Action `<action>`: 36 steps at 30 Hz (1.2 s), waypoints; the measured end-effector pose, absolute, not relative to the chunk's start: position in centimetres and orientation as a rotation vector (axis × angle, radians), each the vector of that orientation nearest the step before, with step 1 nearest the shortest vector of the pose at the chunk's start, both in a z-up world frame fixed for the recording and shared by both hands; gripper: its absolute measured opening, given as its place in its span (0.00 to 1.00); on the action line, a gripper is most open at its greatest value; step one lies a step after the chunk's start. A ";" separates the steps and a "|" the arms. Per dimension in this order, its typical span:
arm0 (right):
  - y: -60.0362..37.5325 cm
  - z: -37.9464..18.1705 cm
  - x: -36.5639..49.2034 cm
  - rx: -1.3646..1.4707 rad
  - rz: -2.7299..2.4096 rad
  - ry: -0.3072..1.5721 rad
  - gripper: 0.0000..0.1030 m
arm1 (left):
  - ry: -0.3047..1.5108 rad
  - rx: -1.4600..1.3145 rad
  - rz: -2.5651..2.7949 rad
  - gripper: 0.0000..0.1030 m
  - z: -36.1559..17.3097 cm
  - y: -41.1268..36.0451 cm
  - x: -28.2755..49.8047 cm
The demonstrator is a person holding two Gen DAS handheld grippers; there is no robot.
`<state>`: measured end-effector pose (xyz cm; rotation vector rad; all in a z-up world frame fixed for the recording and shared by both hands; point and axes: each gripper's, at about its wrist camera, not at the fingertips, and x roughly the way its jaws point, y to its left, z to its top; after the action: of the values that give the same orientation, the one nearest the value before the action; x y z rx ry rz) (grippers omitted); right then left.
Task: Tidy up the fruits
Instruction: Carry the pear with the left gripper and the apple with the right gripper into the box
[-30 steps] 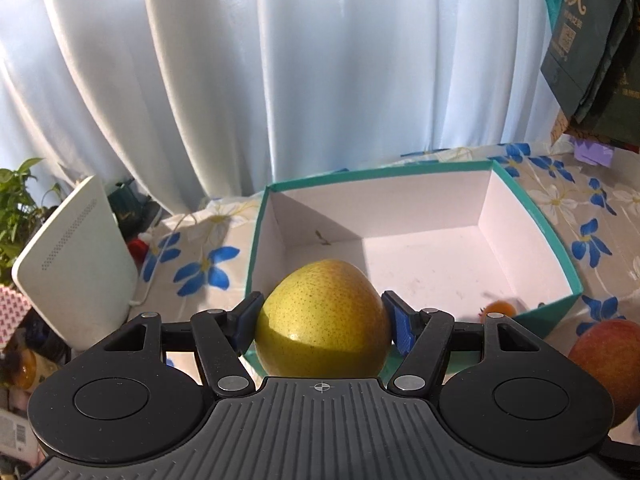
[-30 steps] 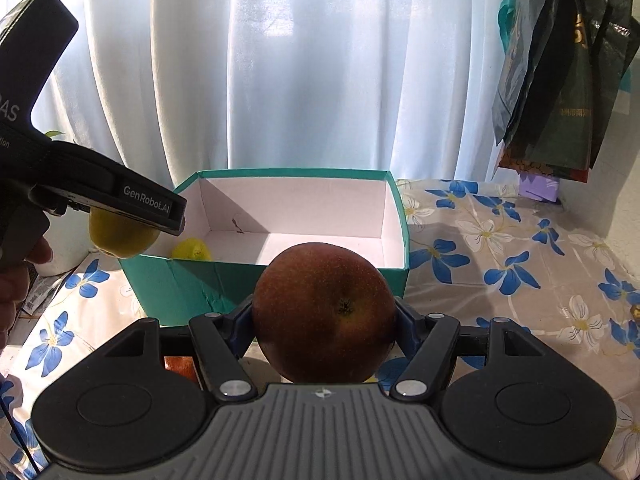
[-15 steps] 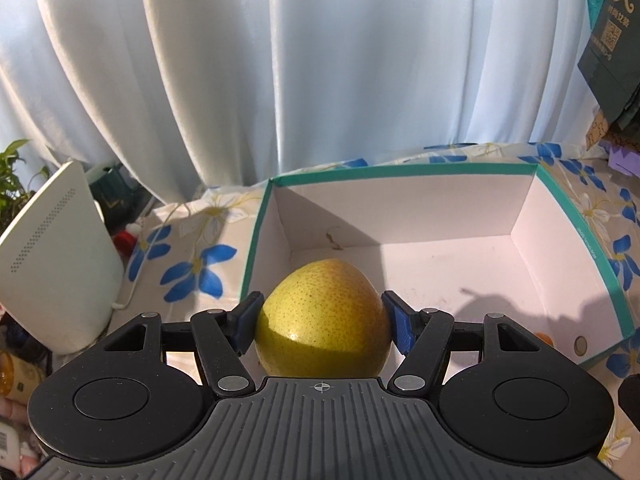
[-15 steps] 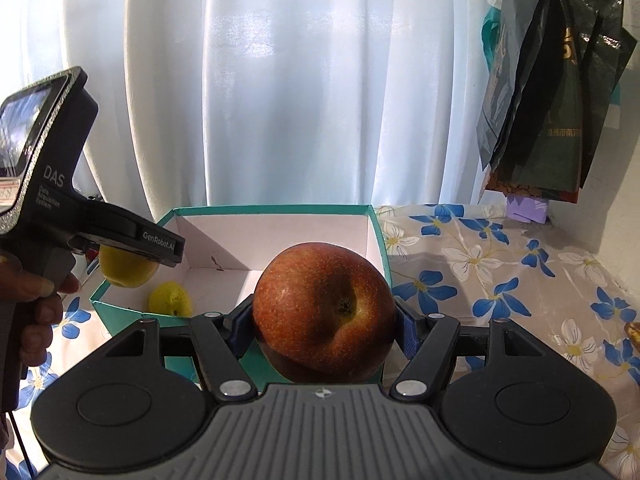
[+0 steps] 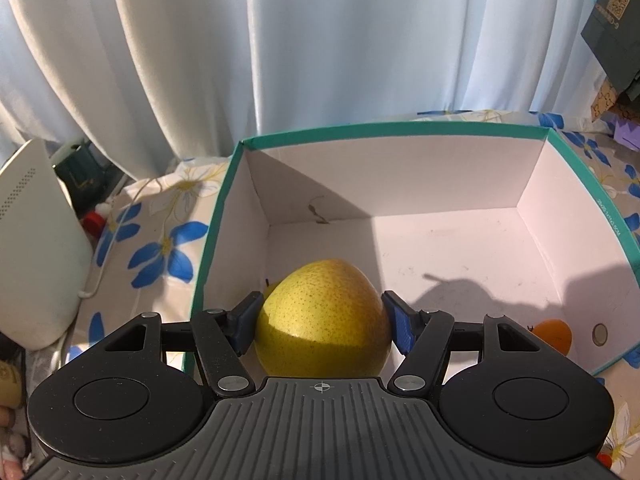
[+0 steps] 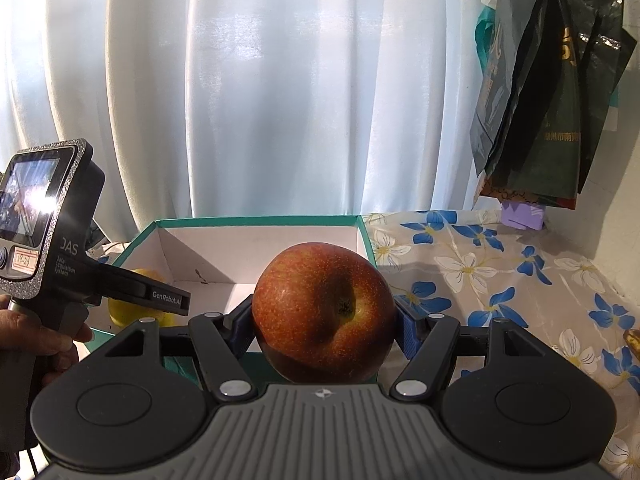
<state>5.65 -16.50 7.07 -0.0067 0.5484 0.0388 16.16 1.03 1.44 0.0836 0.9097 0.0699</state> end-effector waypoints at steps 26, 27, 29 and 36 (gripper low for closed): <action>-16.3 6.8 7.5 -0.011 0.033 0.560 0.66 | 0.890 0.080 0.057 0.68 0.4 1.0 16.7; -16.2 6.8 7.5 -0.011 0.032 0.560 0.66 | 0.891 0.080 0.057 0.68 0.4 1.0 16.7; -16.2 6.8 7.5 -0.011 0.034 0.558 0.66 | 0.896 0.099 0.056 0.68 0.2 0.8 16.8; -16.3 6.8 7.6 -0.007 0.034 0.557 0.66 | 0.896 0.129 0.074 0.68 -0.2 0.4 16.9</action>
<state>7.59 -16.32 6.75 -0.0071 0.5567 0.0344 16.86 0.39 -0.16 0.1287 0.8955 0.0738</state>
